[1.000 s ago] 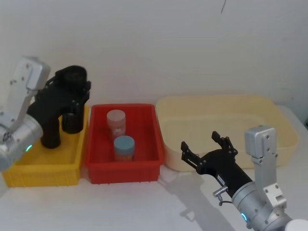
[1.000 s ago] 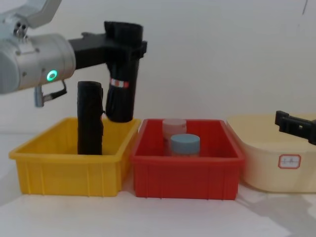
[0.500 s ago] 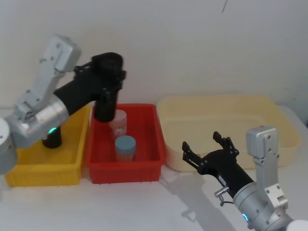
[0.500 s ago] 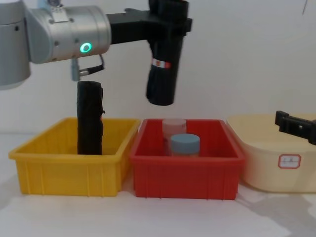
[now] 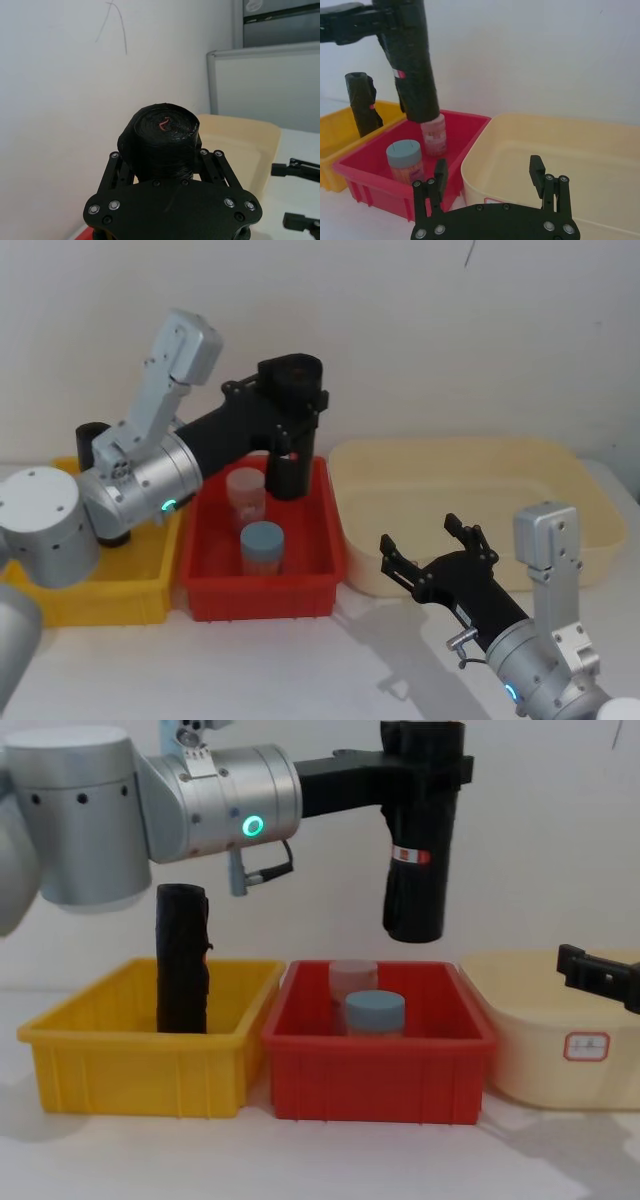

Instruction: Pick up the garbage bag with the one hand and transfer it to the other hand.

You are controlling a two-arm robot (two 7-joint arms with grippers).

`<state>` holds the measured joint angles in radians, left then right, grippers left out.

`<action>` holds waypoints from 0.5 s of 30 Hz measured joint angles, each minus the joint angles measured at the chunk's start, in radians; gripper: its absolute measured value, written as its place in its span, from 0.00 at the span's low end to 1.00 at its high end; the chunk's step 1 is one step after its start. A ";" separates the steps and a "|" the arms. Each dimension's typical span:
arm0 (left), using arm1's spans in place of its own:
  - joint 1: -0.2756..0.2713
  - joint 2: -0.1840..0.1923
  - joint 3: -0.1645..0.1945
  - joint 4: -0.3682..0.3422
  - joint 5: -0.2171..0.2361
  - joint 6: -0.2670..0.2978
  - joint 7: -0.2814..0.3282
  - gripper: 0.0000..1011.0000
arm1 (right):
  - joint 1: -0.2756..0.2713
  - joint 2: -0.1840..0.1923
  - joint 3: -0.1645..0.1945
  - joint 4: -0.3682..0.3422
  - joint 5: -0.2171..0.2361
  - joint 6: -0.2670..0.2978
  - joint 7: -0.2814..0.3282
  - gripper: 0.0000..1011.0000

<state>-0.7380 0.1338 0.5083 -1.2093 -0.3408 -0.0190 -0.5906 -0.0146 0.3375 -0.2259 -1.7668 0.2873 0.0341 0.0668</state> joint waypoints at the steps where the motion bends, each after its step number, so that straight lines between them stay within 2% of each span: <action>1: -0.003 -0.009 0.001 0.017 -0.010 -0.007 -0.008 0.50 | 0.000 0.000 0.000 0.000 0.000 0.000 0.000 0.99; 15: -0.016 -0.056 0.010 0.103 -0.067 -0.039 -0.044 0.50 | 0.000 0.000 0.000 0.000 0.000 0.000 0.000 0.99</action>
<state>-0.7538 0.0781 0.5180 -1.1065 -0.4075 -0.0584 -0.6347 -0.0146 0.3374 -0.2258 -1.7667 0.2874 0.0340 0.0667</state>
